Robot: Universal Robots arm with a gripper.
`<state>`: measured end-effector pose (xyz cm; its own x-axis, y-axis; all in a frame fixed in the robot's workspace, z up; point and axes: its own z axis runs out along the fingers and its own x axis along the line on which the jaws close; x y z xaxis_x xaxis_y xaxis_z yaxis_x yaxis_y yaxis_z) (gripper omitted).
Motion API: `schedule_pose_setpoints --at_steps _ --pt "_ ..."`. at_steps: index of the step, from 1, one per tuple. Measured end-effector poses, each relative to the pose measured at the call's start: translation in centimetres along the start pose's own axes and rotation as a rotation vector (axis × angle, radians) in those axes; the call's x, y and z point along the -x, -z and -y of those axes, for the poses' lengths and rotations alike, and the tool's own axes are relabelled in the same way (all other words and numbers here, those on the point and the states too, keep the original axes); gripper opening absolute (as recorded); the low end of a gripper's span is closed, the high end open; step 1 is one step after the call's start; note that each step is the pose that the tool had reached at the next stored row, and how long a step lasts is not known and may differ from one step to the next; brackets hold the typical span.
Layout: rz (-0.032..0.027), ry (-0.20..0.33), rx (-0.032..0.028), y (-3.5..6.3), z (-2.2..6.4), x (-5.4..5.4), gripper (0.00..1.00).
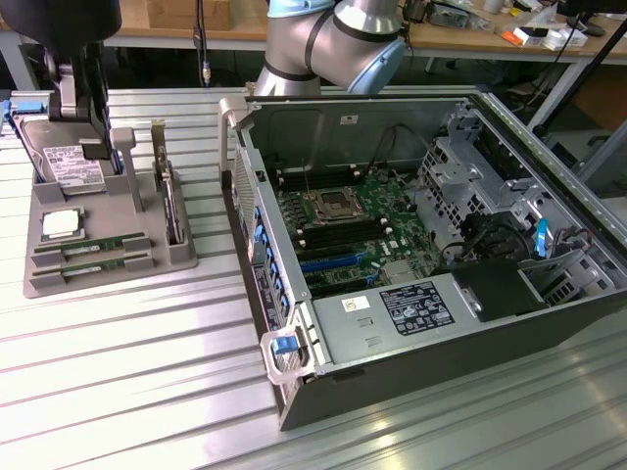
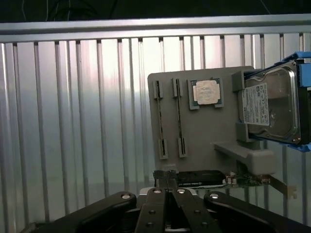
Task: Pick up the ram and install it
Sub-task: 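Pick up the ram and move it above insertion slot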
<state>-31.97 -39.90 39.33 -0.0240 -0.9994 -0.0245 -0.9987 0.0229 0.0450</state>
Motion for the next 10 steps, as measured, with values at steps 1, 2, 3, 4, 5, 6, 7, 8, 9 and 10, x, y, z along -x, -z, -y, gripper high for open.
schedule_pose_setpoints --at_steps 1,2,3,4,5,6,7,8,9,10 --pt "-0.0004 0.008 0.0002 0.0 0.0 0.0 0.11" --pt "-0.0004 0.008 0.0002 0.0 -0.01 0.0 0.11" --pt "-0.0004 0.008 0.0002 0.0 0.0 0.0 0.11" --pt "-0.0004 0.008 0.0002 0.0 0.0 0.0 0.11" --pt "-0.0004 0.008 0.0002 0.0 0.0 0.0 0.11" --pt "-0.0004 0.008 0.0002 0.0 0.0 0.0 0.11" --pt "-0.0004 0.008 0.0002 0.0 0.0 0.0 0.17" --pt "-0.0004 0.008 0.0002 0.0 0.0 0.0 0.24" --pt "-0.0004 0.008 0.0002 0.0 0.0 0.0 0.3" --pt "-0.0004 0.008 0.0002 0.0 0.0 0.0 0.3"
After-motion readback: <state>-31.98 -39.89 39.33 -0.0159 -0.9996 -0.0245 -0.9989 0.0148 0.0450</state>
